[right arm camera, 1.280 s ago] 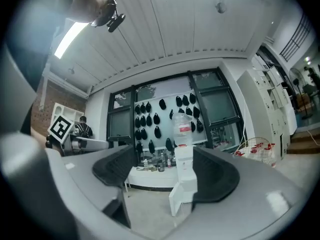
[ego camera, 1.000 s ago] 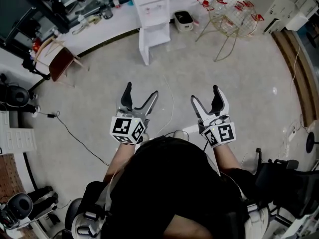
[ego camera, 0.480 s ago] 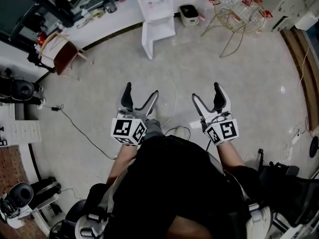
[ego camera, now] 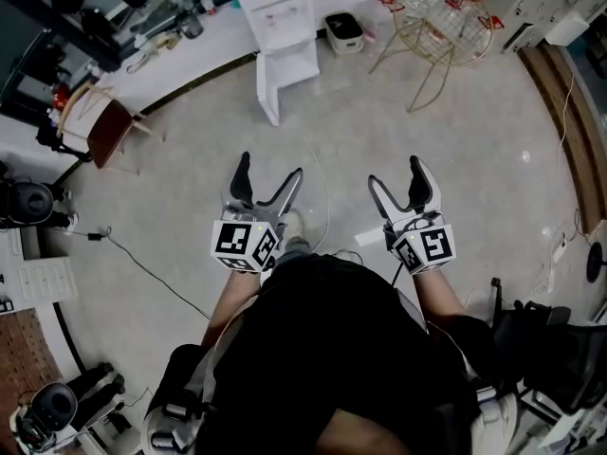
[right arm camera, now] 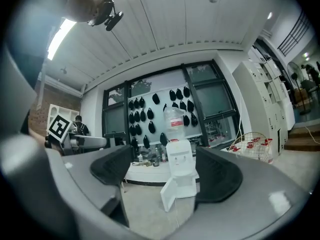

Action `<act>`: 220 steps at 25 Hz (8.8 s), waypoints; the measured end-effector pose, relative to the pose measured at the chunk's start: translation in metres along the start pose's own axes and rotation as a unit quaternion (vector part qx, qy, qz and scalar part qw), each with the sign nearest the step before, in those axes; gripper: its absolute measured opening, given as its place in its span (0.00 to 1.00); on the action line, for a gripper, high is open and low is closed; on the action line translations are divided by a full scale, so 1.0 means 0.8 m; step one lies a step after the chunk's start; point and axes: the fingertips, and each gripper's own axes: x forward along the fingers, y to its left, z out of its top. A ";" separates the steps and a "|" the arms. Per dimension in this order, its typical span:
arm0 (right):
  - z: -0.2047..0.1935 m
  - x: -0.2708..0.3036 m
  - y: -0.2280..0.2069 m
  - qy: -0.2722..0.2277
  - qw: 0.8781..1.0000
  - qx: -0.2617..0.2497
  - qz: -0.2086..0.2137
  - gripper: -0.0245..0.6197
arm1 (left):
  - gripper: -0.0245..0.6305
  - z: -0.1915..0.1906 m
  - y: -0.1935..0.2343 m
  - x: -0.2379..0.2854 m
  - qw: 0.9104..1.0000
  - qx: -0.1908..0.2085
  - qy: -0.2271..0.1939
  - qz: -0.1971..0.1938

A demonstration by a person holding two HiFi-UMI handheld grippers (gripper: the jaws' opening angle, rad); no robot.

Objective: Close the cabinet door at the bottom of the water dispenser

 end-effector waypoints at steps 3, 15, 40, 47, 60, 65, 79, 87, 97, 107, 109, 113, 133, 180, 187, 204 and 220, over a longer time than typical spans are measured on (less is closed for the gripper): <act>0.012 0.036 0.014 -0.018 1.000 -0.006 0.003 0.64 | 0.73 0.008 0.032 0.019 1.000 -0.002 -0.001 -0.009; 0.025 0.150 0.045 -0.028 0.998 -0.042 -0.031 0.64 | 0.73 0.035 0.157 0.061 0.999 -0.004 -0.003 -0.034; 0.012 0.267 0.090 -0.011 0.998 -0.052 -0.041 0.64 | 0.77 0.029 0.277 0.076 0.998 -0.018 0.018 -0.054; 0.018 0.303 0.057 -0.023 0.997 -0.059 -0.032 0.64 | 0.77 0.037 0.281 0.119 0.999 -0.003 0.019 -0.041; 0.042 0.377 -0.087 -0.030 0.998 -0.061 -0.016 0.64 | 0.76 0.050 0.264 0.265 1.000 0.004 0.018 -0.022; 0.047 0.397 -0.146 -0.027 0.998 -0.056 -0.008 0.64 | 0.76 0.049 0.244 0.317 0.999 0.003 0.026 -0.020; 0.036 0.431 -0.214 0.014 0.999 -0.037 0.025 0.64 | 0.76 0.010 0.232 0.376 0.998 -0.025 0.060 0.018; 0.006 0.483 -0.213 0.043 0.998 -0.027 0.029 0.63 | 0.76 -0.021 0.285 0.402 0.996 -0.030 0.084 0.032; -0.049 0.574 -0.227 0.073 0.996 -0.040 0.024 0.63 | 0.76 -0.086 0.357 0.475 0.992 -0.044 0.120 0.017; -0.170 0.661 -0.247 0.116 0.993 -0.014 0.003 0.63 | 0.76 -0.192 0.434 0.517 0.982 -0.049 0.180 0.017; -0.194 0.679 -0.248 0.120 0.993 -0.007 -0.002 0.63 | 0.76 -0.216 0.450 0.523 0.980 -0.051 0.189 0.019; -0.252 0.696 -0.250 0.138 0.990 0.003 -0.003 0.63 | 0.76 -0.269 0.478 0.524 0.976 -0.060 0.205 0.032; -0.489 0.722 -0.246 0.233 0.972 0.024 -0.013 0.61 | 0.76 -0.554 0.580 0.508 0.942 -0.135 0.298 0.075; -0.526 0.700 -0.291 0.267 0.951 0.090 -0.130 0.58 | 0.74 -0.680 0.490 0.578 0.869 -0.201 0.448 -0.055; -0.515 0.698 -0.313 0.257 0.949 0.081 -0.164 0.57 | 0.74 -0.678 0.468 0.600 0.862 -0.210 0.454 -0.087; -0.499 0.709 -0.359 0.223 0.953 0.077 -0.192 0.56 | 0.72 -0.676 0.426 0.649 0.857 -0.200 0.457 -0.129; -0.504 0.714 -0.443 0.236 0.954 0.068 -0.175 0.54 | 0.71 -0.673 0.404 0.706 0.871 -0.211 0.434 -0.094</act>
